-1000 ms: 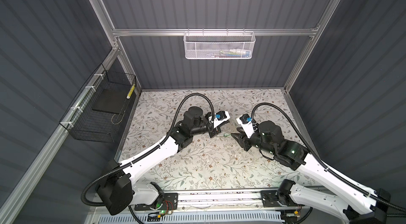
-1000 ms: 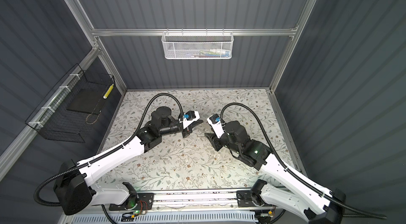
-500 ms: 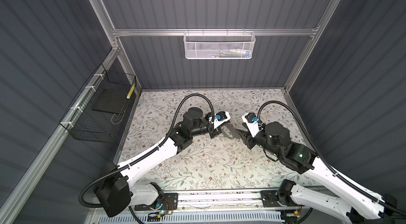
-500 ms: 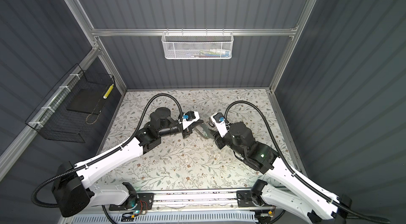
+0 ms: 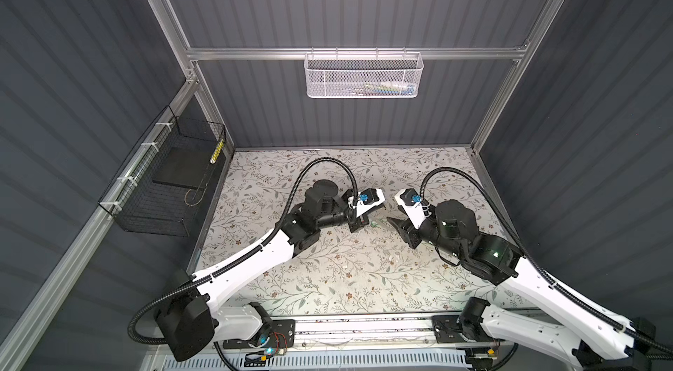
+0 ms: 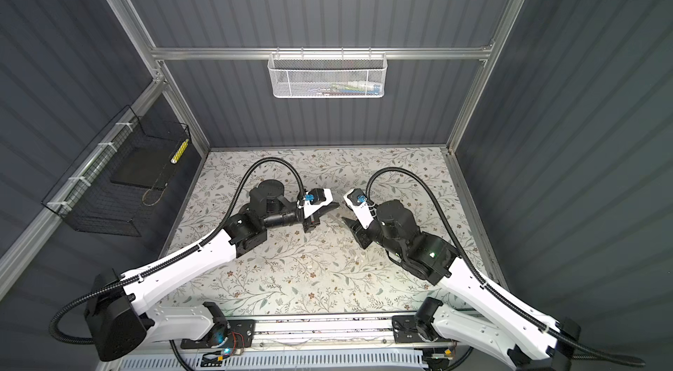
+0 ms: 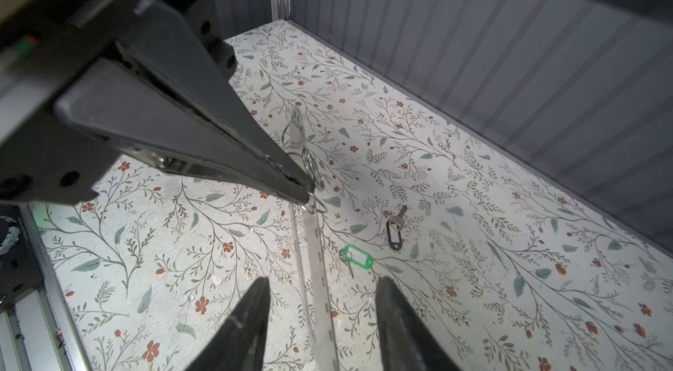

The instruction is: Put the keys on the keyring

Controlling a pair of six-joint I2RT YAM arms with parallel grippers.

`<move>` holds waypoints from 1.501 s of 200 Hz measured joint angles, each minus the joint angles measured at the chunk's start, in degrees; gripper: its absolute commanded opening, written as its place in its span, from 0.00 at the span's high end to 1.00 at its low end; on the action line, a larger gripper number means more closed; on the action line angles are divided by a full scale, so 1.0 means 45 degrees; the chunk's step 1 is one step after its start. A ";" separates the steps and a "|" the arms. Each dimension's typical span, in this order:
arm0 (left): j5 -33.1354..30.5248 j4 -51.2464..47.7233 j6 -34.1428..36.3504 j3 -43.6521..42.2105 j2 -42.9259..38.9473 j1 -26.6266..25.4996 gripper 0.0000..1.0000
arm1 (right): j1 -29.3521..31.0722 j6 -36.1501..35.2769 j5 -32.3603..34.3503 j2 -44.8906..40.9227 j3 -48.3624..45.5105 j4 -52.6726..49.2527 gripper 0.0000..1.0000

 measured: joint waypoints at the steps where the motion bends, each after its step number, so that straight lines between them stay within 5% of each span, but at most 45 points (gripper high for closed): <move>1: 0.0005 0.0000 0.0000 0.0000 -0.0010 0.0000 1.00 | 0.0000 -0.0005 0.0000 0.0019 0.0010 -0.0019 0.51; 50: 0.0267 -0.0024 0.0146 0.0000 -0.0359 0.0000 1.00 | -0.0083 -0.0112 -0.0112 0.0209 0.0068 -0.0413 0.58; 137: 0.0554 -0.0248 0.0330 0.0058 -0.0408 -0.0024 1.00 | -0.0170 -0.0151 -0.1253 0.0447 0.0155 -0.0529 1.00; 212: 0.0151 -0.1190 0.1724 0.0627 -0.0539 -0.0296 1.00 | -0.0199 -0.0087 -0.1365 0.0515 0.0806 -0.1107 1.00; 300: -0.2035 -0.1821 0.3011 0.0719 -0.0539 -0.1059 1.00 | -0.0199 0.0019 -0.1146 0.1637 0.2050 -0.2647 1.00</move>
